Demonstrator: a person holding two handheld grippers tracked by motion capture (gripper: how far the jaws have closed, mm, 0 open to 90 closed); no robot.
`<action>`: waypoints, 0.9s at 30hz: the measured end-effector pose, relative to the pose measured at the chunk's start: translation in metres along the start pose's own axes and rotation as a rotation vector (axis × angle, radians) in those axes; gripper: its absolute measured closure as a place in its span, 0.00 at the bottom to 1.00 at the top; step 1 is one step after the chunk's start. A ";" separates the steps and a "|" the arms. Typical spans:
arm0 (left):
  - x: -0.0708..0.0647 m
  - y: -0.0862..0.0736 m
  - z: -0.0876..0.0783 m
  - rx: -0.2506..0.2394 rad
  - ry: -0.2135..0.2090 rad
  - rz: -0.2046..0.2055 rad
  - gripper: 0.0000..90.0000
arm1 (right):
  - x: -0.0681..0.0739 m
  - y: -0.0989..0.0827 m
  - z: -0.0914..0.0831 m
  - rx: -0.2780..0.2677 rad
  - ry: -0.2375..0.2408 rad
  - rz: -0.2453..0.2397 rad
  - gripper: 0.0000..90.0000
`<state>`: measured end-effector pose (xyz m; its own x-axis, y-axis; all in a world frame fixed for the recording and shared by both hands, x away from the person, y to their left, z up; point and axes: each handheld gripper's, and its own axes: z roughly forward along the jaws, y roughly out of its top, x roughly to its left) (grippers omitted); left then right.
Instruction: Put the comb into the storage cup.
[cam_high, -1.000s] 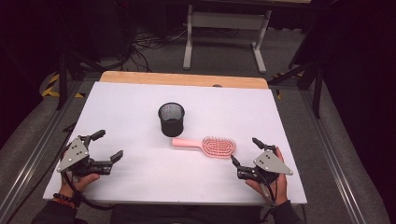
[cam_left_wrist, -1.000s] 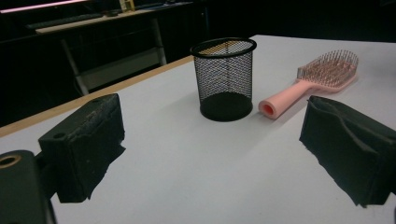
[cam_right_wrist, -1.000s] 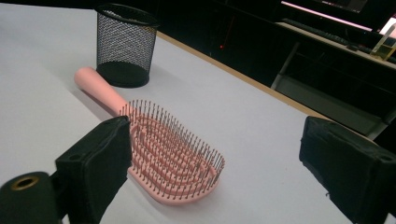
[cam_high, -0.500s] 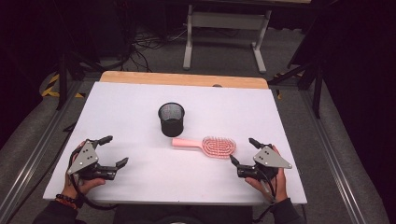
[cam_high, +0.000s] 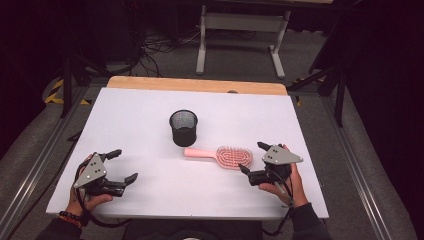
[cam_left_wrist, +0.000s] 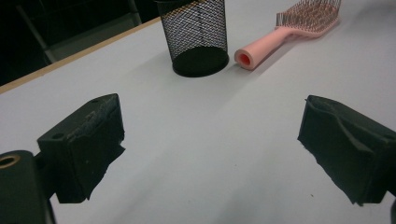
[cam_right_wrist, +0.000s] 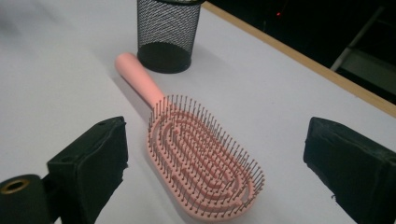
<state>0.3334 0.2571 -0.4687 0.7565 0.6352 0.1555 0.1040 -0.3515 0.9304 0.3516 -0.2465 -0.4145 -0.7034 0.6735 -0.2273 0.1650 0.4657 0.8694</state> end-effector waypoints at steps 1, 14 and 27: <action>0.000 0.000 0.000 0.001 0.000 0.000 0.08 | -0.001 0.003 0.002 0.018 0.008 -0.014 0.08; -0.005 -0.002 0.002 0.032 -0.015 0.018 0.09 | -0.006 0.022 0.024 0.137 0.082 -0.087 0.08; -0.008 -0.004 0.003 0.060 -0.023 0.018 0.10 | -0.008 0.031 0.047 0.255 0.159 -0.174 0.10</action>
<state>0.3286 0.2513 -0.4741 0.7732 0.6126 0.1640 0.1278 -0.4039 0.9058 0.3943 -0.2106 -0.4063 -0.8315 0.4833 -0.2738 0.1868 0.7075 0.6816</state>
